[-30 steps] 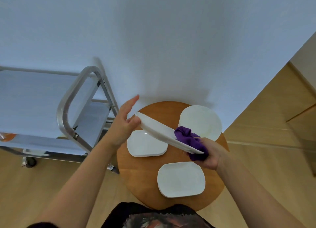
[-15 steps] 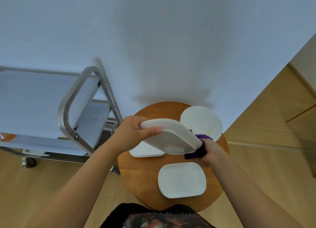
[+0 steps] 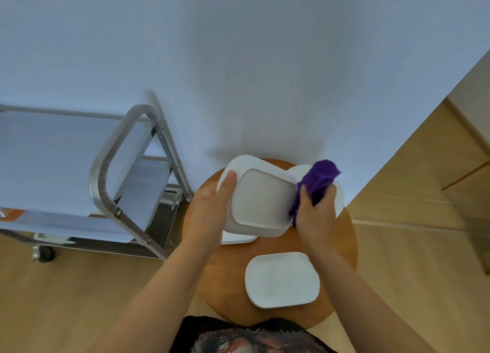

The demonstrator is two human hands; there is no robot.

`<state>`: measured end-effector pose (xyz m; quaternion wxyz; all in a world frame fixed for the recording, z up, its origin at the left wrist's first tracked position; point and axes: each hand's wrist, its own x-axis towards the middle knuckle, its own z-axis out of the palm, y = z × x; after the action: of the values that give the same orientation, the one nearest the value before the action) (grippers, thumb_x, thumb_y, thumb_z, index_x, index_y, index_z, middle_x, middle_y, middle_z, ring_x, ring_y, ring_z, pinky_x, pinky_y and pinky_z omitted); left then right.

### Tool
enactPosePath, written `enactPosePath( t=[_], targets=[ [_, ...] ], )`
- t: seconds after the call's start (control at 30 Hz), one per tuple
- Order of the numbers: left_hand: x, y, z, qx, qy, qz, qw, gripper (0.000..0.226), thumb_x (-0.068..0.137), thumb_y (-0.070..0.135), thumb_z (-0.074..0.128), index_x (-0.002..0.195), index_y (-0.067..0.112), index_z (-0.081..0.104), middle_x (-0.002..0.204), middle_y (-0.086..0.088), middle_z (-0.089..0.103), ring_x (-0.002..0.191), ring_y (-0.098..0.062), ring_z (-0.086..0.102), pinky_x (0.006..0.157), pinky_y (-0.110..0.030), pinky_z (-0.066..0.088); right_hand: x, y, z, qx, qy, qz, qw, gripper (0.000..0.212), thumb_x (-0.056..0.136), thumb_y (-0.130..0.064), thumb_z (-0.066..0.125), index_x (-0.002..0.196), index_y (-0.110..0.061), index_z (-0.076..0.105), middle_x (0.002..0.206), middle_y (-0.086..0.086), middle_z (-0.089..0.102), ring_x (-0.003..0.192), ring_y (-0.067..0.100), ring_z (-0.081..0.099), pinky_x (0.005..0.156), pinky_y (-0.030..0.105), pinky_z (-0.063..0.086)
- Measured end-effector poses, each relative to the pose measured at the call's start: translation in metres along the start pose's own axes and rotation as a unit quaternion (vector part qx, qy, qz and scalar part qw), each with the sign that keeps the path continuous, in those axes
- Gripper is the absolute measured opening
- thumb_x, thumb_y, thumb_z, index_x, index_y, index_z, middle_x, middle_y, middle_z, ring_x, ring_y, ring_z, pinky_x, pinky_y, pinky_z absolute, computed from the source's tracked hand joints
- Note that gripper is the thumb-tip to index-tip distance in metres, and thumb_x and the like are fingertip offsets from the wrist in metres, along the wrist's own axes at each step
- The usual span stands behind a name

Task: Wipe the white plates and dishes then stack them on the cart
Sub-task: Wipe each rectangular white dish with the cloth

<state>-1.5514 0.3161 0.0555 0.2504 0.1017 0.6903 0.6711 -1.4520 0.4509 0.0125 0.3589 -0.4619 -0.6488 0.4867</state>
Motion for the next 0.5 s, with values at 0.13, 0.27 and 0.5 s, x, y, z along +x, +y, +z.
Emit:
enactPosePath(
  t=[0.13,0.27,0.5],
  targets=[
    [-0.012,-0.01,0.023,0.012,0.024,0.039,0.999,0.034,0.078,0.059,0.052,0.065,0.028,0.06,0.07,-0.002,0.066,0.066,-0.015,0.061,0.059,-0.025,0.049,-0.015,-0.011,0.024,-0.028,-0.015,-0.008,0.999,0.011,0.097,-0.024,0.049,0.1,-0.027,0.039,0.08,-0.017,0.05,0.072,0.003,0.052,0.07,0.029,0.044],
    [-0.007,-0.013,0.027,0.014,0.081,0.046,0.996,0.034,0.09,0.044,0.053,0.058,0.033,0.052,0.058,0.007,0.055,0.063,-0.013,0.053,0.059,-0.029,0.046,-0.038,-0.025,0.039,-0.009,-0.07,-0.042,0.997,0.024,0.094,-0.032,0.053,0.115,-0.027,0.041,0.099,-0.008,0.059,0.091,0.012,0.06,0.077,0.022,0.052],
    [0.008,-0.01,0.017,-0.064,0.075,-0.021,0.995,0.032,0.096,0.031,0.05,0.067,0.023,0.06,0.051,0.01,0.058,0.057,-0.011,0.057,0.049,-0.019,0.047,-0.066,-0.029,0.039,0.045,-0.228,-0.173,0.957,0.047,0.086,-0.023,0.057,0.118,-0.052,0.038,0.117,-0.024,0.053,0.112,0.006,0.054,0.092,0.019,0.048]
  ],
)
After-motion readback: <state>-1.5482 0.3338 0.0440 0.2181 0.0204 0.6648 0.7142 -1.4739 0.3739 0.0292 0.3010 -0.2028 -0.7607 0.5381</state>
